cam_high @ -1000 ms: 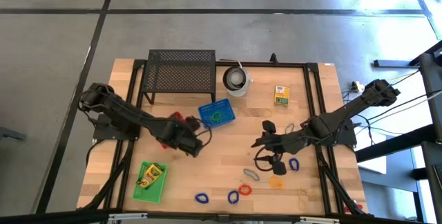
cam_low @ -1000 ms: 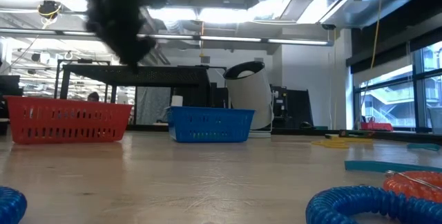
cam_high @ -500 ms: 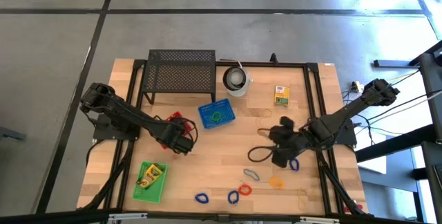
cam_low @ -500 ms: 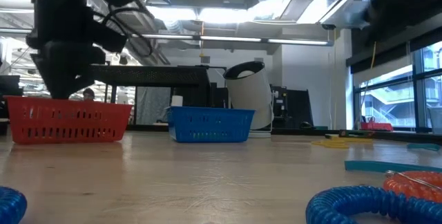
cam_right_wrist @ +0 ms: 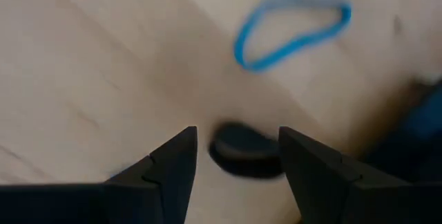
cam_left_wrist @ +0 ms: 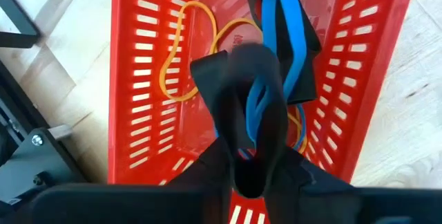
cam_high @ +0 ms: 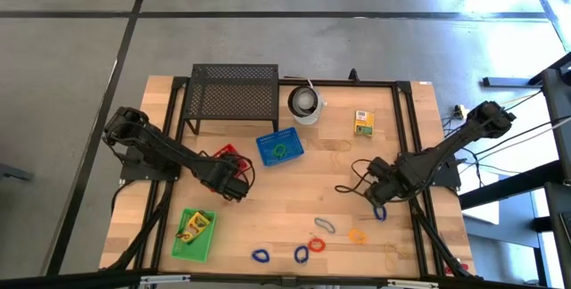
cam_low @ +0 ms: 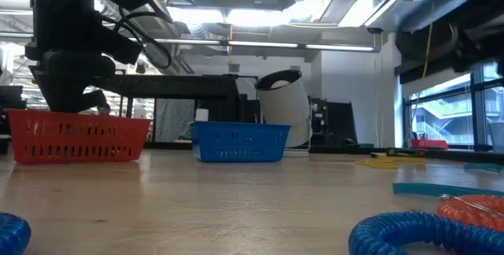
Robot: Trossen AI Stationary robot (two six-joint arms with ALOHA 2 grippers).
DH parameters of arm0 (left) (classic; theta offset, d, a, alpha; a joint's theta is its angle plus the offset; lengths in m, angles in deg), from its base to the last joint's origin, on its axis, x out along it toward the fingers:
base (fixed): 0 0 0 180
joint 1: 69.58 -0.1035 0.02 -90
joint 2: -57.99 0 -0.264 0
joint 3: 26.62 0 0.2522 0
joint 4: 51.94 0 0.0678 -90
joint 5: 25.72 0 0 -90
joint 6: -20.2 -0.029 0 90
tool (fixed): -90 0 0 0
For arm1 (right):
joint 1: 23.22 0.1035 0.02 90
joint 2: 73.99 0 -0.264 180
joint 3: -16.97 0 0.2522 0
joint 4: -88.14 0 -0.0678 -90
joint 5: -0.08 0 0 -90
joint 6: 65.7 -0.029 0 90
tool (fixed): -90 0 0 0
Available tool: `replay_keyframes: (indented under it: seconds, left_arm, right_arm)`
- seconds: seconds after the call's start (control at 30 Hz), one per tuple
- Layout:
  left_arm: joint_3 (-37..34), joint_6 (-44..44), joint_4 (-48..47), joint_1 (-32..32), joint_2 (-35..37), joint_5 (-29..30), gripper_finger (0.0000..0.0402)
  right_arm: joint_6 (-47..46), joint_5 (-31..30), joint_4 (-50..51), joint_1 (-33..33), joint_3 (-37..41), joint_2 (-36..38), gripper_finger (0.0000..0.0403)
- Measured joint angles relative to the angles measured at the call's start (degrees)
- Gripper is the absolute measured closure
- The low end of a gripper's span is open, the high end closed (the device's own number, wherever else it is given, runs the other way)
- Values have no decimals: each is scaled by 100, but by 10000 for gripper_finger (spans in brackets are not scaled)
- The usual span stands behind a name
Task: Pick & Place Office Desk Supplies
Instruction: Put the black rubber band into the red bin
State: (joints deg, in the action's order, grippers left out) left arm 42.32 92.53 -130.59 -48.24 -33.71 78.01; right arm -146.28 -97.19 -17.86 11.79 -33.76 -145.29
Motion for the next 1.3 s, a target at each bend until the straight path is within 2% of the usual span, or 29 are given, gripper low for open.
replay_keyframes:
  seconds: [0.1, 0.2, 0.47, 0.83, 0.97, 1.13, 1.3]
  left_arm:
    - [0, 0, 0, 0, 0, -23, 320]
    - [16, -2, -6, 0, 0, -30, 297]
    - [396, -208, -252, 0, 0, -32, 251]
    - [1100, -210, -1172, 2, 0, 37, 246]
    - [1366, -170, -1444, 34, 0, 261, 249]
    - [1659, -155, -1537, 135, 0, 570, 249]
    - [1949, -153, -1532, 312, 0, 871, 249]
  right_arm:
    - [31, 476, -9, 0, 142, 0, 197]
    - [312, 672, -41, 0, 147, 0, 197]
    - [1239, 560, -96, -2, 207, 0, 197]
    - [1419, 841, -903, -2, 757, 0, 197]
    - [1380, 859, -1142, -2, 943, 24, 198]
    - [1358, 903, -1165, -4, 961, 22, 222]
    - [1358, 944, -1180, -4, 964, 20, 279]
